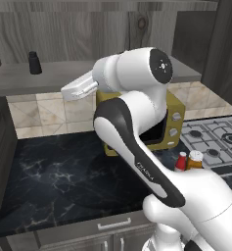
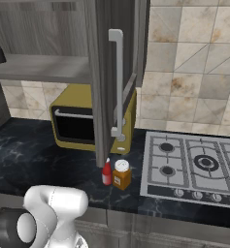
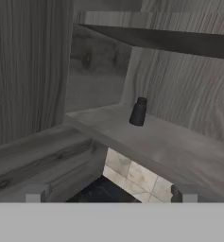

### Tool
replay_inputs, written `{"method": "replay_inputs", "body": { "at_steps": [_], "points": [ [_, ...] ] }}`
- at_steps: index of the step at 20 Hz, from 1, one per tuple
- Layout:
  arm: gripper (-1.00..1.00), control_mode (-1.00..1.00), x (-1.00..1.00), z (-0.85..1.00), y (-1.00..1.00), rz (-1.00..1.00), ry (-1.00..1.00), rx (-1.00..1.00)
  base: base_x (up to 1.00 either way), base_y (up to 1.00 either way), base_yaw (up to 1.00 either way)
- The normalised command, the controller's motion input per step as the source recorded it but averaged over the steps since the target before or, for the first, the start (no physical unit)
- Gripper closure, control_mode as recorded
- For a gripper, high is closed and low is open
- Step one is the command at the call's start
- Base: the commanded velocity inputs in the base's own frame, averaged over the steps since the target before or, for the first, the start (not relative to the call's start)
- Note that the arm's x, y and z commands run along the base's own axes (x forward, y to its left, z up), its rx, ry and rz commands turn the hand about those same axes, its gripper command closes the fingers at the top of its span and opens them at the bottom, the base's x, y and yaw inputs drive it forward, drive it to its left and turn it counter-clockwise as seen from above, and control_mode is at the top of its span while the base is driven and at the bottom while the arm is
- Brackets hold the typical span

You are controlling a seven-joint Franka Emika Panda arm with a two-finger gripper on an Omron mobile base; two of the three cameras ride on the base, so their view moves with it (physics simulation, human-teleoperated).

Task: Collect the turmeric, ketchup, and shaker from the cabinet and place them next to the stove.

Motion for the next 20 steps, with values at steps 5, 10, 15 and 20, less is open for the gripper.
{"method": "replay_inputs", "body": {
  "at_steps": [5,10,15,20],
  "points": [
    [-1.0,-1.0,0.0,0.01,0.0,0.0,-0.1,0.32,0.0,0.0,0.0],
    [-1.0,-1.0,0.02,0.0,0.0,0.0,-0.03,0.13,0.0,0.0,0.0],
    [-1.0,-1.0,0.0,0.0,0.0,0.0,0.0,0.0,0.0,0.0,0.0],
    [-1.0,-1.0,0.0,0.0,0.0,0.0,0.0,0.0,0.0,0.0,0.0]
  ]
}}
